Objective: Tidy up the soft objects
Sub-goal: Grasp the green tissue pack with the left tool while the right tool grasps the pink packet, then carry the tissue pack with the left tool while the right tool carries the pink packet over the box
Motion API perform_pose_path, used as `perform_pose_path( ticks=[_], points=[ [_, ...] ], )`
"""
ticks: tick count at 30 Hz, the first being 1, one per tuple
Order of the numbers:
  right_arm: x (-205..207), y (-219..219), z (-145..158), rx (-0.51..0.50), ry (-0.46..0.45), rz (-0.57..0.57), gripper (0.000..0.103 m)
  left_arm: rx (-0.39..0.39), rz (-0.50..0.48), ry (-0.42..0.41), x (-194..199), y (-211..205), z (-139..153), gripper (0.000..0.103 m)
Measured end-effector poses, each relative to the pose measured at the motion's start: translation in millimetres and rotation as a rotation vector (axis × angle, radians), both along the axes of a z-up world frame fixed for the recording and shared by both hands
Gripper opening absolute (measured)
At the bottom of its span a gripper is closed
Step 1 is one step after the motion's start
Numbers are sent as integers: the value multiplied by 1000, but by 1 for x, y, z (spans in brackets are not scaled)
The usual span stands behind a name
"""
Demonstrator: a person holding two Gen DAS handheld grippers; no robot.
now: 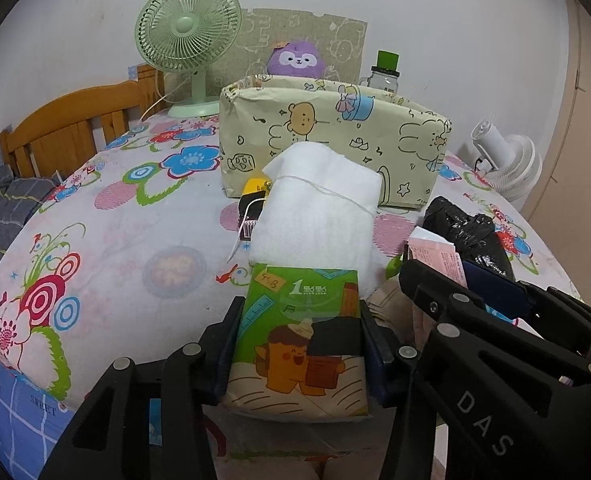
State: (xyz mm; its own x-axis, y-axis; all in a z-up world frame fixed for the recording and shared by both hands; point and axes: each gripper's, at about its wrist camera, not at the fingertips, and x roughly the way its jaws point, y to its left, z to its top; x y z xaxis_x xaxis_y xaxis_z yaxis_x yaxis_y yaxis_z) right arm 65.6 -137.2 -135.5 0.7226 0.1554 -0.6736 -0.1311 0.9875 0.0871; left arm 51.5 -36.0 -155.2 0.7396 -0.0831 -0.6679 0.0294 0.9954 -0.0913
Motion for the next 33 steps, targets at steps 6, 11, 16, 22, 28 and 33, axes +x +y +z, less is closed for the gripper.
perform_pose_path(
  ticks=[6, 11, 16, 22, 28, 33],
  points=[
    [-3, -3, 8, 11, -21, -2, 44, -4, -1, -19, -3, -1, 8, 53],
    [-3, -5, 16, 18, -40, -9, 44, -7, -3, -36, -3, -3, 15, 53],
    [-3, -8, 24, 23, -58, -18, 44, -5, -3, -54, -2, -6, 24, 53],
    [-2, -11, 33, 27, -82, -26, 43, -2, -4, -75, 0, -8, 33, 53],
    [-1, -13, 41, 29, -102, -31, 43, -5, -7, -94, 3, -9, 41, 53],
    [0, -14, 47, 35, -116, -35, 43, 0, -9, -106, 4, -11, 46, 53]
  ],
)
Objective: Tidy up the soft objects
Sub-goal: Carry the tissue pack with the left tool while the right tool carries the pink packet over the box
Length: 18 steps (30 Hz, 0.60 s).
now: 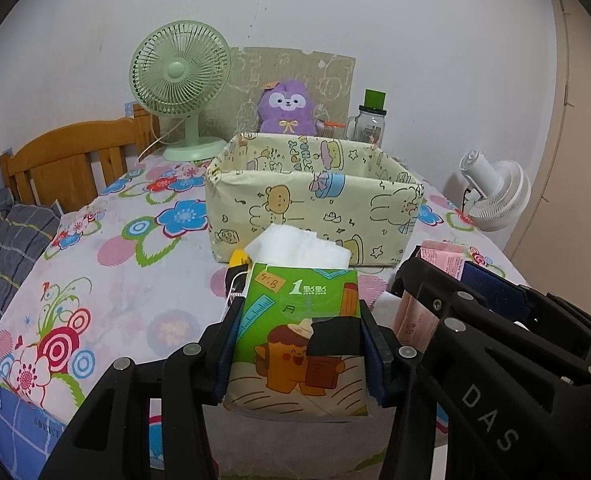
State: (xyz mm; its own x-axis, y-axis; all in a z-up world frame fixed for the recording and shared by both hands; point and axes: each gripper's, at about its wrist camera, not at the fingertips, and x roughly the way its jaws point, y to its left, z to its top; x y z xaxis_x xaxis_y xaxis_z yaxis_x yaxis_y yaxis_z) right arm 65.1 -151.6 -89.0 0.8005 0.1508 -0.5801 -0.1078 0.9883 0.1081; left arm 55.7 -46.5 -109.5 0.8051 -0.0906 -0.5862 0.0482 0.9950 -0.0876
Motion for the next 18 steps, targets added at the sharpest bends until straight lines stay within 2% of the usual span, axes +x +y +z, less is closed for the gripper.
perform_pose_path(
  ticks=[18],
  points=[
    [3, -2, 32, 0, -78, -13, 43, 9, -1, -65, 5, -3, 31, 53]
  ],
)
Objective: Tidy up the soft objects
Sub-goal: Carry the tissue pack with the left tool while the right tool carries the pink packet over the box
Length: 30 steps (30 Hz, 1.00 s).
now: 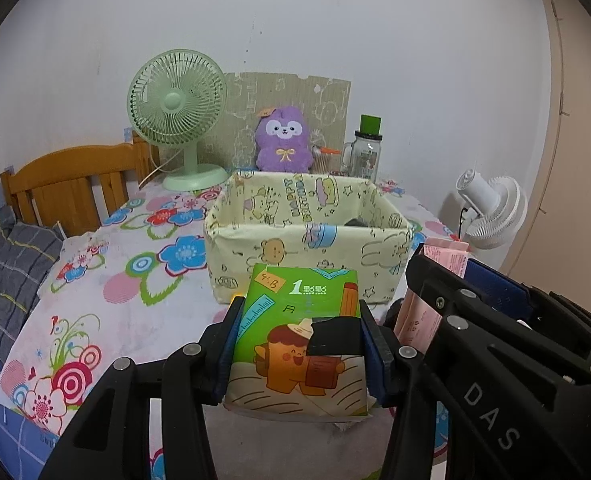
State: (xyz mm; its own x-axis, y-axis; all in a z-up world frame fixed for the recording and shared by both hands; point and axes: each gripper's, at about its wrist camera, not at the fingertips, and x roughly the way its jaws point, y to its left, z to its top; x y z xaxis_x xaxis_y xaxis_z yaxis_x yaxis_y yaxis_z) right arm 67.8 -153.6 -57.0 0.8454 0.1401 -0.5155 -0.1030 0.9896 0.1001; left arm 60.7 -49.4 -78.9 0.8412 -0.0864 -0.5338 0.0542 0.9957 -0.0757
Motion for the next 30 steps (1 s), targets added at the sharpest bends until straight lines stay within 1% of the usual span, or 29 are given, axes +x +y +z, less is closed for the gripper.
perform_pose_path(
  ticks=[16, 30],
  points=[
    [3, 2, 26, -18, -62, -6, 43, 6, 4, -31, 7, 1, 23, 53],
    [15, 7, 37, -19, -85, 4, 43, 5, 4, -44, 20, 2, 33, 53]
  ],
)
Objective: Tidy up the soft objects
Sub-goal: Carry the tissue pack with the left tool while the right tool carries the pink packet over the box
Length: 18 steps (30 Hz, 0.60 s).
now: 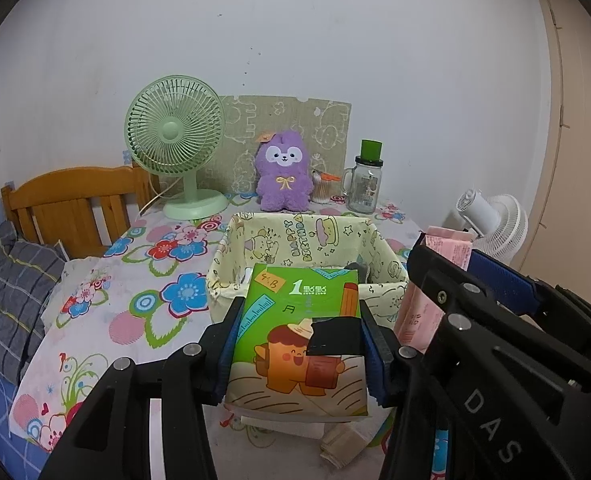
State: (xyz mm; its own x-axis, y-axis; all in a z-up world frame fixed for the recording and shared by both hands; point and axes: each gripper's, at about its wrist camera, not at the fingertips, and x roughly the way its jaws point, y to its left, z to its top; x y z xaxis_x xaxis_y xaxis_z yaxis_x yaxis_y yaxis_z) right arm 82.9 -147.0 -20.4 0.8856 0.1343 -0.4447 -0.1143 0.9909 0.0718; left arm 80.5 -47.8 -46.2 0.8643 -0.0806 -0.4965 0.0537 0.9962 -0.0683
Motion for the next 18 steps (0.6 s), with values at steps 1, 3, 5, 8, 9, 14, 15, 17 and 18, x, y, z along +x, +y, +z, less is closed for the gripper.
perform_pose_path(
  ticks=[1, 3, 5, 8, 9, 14, 15, 17, 18],
  points=[
    [2, 0, 0, -1, -1, 0, 43, 1, 1, 0, 2, 0, 0, 53],
    [5, 1, 1, -2, -1, 1, 43, 6, 1, -2, 5, 0, 1, 53],
    [6, 1, 1, -2, -1, 1, 43, 9, 1, -4, 8, 1, 2, 53],
    [12, 1, 2, -3, 1, 1, 43, 11, 4, -1, 14, 0, 3, 53],
    [12, 1, 2, -3, 1, 0, 43, 13, 4, 0, 16, 0, 4, 53],
    [31, 2, 4, -6, 6, 1, 43, 21, 8, -2, 26, 0, 5, 53],
    [31, 2, 4, -6, 7, 0, 43, 25, 9, -4, 29, 0, 5, 53],
    [38, 2, 4, -6, 12, -2, 43, 33, 9, -5, 33, -1, 5, 53],
    [42, 1, 4, -6, 14, -2, 43, 37, 9, -7, 36, -1, 6, 53]
  ],
)
